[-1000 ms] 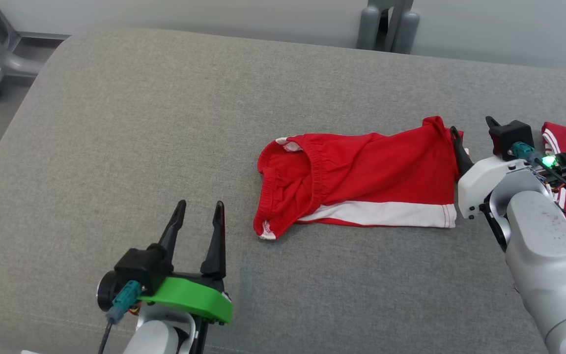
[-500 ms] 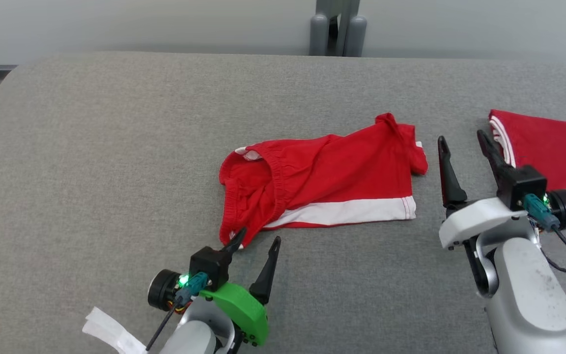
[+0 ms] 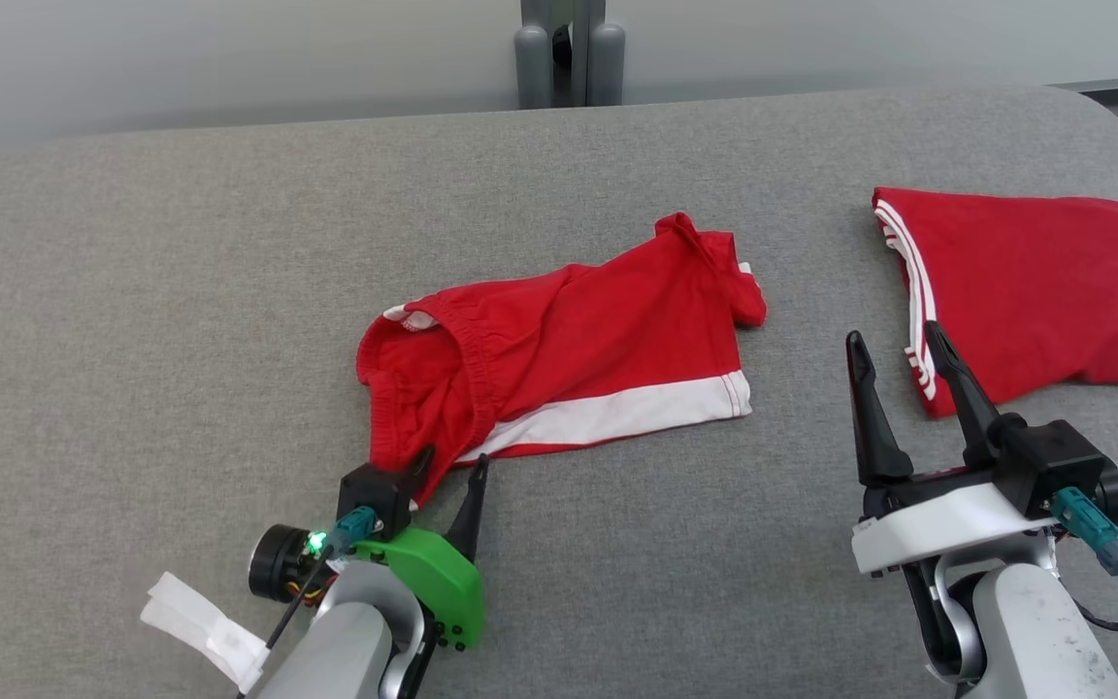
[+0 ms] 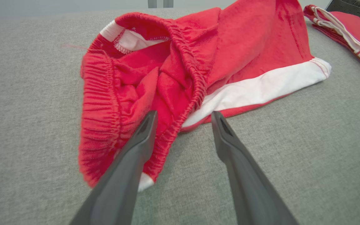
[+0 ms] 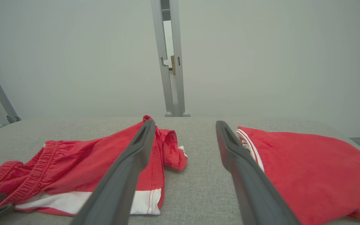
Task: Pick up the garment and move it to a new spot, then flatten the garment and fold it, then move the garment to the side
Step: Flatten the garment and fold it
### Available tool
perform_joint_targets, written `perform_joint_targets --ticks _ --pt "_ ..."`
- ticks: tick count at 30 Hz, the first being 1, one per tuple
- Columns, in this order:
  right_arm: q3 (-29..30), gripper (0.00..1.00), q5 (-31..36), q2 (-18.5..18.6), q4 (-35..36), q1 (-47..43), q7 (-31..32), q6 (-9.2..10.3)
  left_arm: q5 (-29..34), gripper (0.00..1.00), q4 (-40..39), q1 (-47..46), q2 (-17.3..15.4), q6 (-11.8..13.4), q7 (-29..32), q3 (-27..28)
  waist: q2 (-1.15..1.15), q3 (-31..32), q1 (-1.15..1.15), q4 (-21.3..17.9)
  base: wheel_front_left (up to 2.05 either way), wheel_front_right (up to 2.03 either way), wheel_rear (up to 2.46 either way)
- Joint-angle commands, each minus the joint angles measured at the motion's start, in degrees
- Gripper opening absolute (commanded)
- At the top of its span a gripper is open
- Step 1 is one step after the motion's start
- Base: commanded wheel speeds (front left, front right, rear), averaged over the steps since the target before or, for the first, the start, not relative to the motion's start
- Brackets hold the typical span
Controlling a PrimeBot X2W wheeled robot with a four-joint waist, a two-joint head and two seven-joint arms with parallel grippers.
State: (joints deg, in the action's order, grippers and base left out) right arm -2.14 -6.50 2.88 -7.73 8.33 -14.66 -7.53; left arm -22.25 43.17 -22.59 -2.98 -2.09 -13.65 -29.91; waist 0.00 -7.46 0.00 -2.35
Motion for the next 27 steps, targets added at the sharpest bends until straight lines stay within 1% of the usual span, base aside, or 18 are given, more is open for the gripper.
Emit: perform_joint_targets --ticks 1,6,9,11,14,18,24,27 --pt "0.0 1.00 -0.3 0.1 0.8 -0.5 0.2 0.09 -0.7 0.00 0.9 -1.4 -0.1 -0.4 -0.3 -0.1 0.00 -0.3 0.00 -0.4 0.00 0.00 0.00" --pt "0.6 1.00 -0.2 0.1 1.9 -1.2 0.6 0.09 -0.8 0.00 4.0 -4.2 0.0 -0.9 -0.7 -0.8 0.00 -0.5 0.00 -0.3 0.00 0.00 0.00" --pt "0.9 1.00 -0.3 0.1 2.1 -1.2 0.6 0.09 -1.8 0.00 3.6 -5.5 0.0 -1.5 -1.1 -0.1 0.00 -0.6 0.00 -0.1 0.00 0.00 0.00" --pt "1.1 1.00 -0.3 0.1 2.1 -1.2 0.7 0.09 -4.6 0.00 2.3 -5.9 0.0 -2.2 -1.3 1.5 0.00 -0.6 0.00 0.0 0.00 0.00 0.00" --pt "1.4 1.00 -0.2 0.1 1.9 -1.3 0.8 0.09 -10.5 0.00 -0.9 -6.5 0.0 -3.6 -1.5 4.2 0.00 -0.8 0.00 0.1 0.00 0.00 0.00" --pt "1.9 1.00 0.4 0.0 1.9 -1.6 1.1 0.09 -15.7 0.00 -2.8 -7.4 0.0 -4.4 -1.2 7.2 0.00 -1.0 0.00 0.2 0.00 0.00 0.00" --pt "1.3 1.00 0.2 0.1 1.9 -1.0 1.2 0.09 -21.0 0.00 -0.3 -9.1 -2.1 -4.7 1.1 11.5 0.00 -2.0 0.00 -0.5 0.00 0.00 0.00" --pt "1.1 1.00 0.3 0.1 1.9 -0.5 1.2 0.09 -22.7 0.00 1.8 -9.9 -3.1 -4.7 0.9 13.4 0.00 -2.9 0.00 -1.1 0.00 0.00 0.00"
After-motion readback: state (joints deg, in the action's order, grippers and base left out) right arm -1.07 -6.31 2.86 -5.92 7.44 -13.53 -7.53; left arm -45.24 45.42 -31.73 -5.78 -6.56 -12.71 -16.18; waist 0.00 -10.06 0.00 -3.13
